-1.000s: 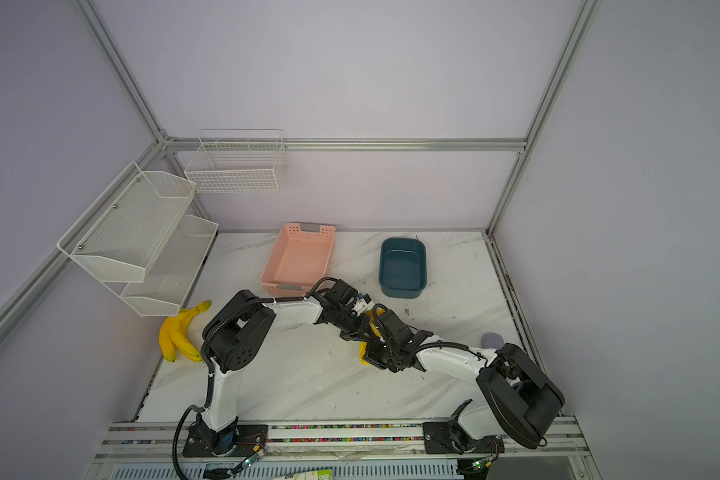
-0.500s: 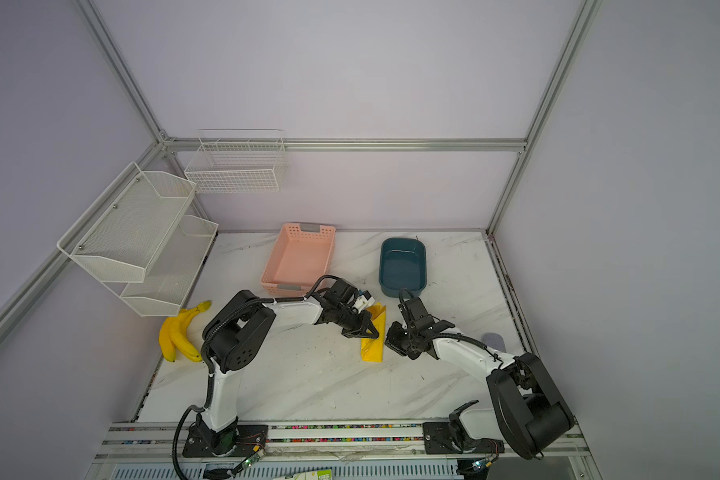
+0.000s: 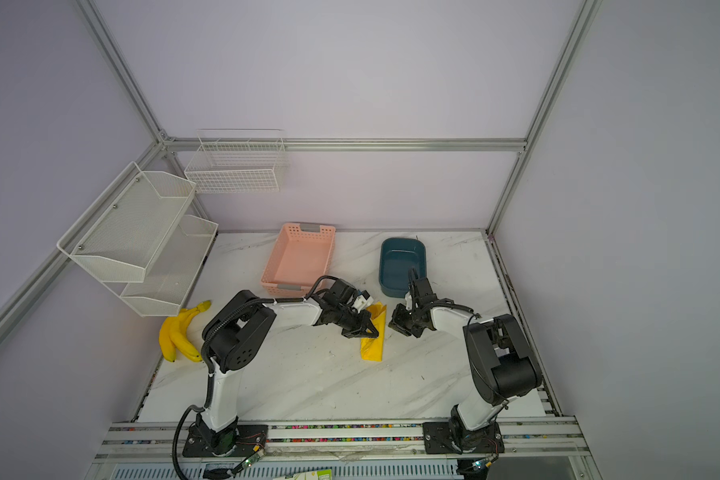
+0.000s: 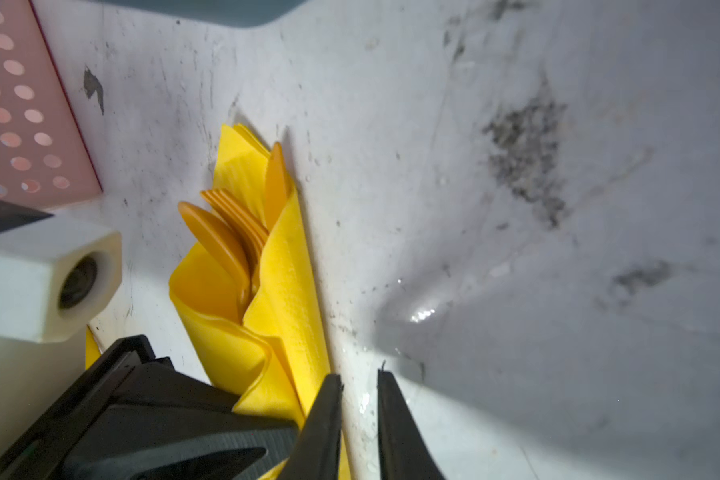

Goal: Place the utensils on the paper napkin and roll it up

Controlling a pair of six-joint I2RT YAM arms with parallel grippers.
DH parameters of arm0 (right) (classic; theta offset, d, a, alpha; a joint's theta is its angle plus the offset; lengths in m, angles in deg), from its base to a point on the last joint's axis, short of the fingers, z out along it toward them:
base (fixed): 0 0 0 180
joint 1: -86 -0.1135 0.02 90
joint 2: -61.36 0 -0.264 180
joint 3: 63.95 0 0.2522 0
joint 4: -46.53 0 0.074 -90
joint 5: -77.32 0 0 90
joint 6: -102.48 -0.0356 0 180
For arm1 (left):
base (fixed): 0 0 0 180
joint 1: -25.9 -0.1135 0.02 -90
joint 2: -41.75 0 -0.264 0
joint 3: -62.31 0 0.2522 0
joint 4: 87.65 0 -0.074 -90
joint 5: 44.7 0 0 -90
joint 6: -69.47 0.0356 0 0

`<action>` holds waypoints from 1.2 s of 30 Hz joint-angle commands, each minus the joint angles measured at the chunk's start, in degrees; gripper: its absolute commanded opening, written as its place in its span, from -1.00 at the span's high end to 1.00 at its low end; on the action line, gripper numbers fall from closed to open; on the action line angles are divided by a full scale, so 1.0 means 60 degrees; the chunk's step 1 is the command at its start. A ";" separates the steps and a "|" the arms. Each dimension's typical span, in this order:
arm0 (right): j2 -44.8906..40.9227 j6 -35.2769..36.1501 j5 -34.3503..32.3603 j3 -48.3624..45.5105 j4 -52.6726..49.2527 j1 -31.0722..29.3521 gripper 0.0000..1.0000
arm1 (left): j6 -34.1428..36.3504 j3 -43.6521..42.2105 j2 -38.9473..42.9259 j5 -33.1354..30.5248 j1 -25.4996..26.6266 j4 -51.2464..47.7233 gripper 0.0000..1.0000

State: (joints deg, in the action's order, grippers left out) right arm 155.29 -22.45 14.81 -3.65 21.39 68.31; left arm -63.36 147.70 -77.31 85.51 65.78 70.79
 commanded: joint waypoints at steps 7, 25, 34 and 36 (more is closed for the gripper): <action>0.0830 0.0200 0.1184 0.0184 0.0826 0.0006 0.49 | -0.0113 -0.0450 0.0678 -0.0037 0.0015 0.0214 0.99; 0.1311 -0.0021 0.1541 0.0672 0.1080 -0.0940 0.67 | -0.0392 -0.0777 0.1148 -0.0268 0.0231 0.0415 0.99; -0.1098 -0.0429 -0.0212 0.0260 -0.0403 -0.0948 0.50 | -0.0494 -0.0864 0.0847 -0.0358 0.0209 0.0649 0.99; -0.1796 -0.0718 -0.0330 -0.0158 -0.0582 -0.0947 0.50 | -0.0508 -0.0872 0.0830 -0.0386 0.0209 0.0697 0.99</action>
State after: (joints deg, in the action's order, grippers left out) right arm 148.95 -24.27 16.49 -2.07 22.46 62.84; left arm -65.98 144.45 -72.57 83.39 66.91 72.54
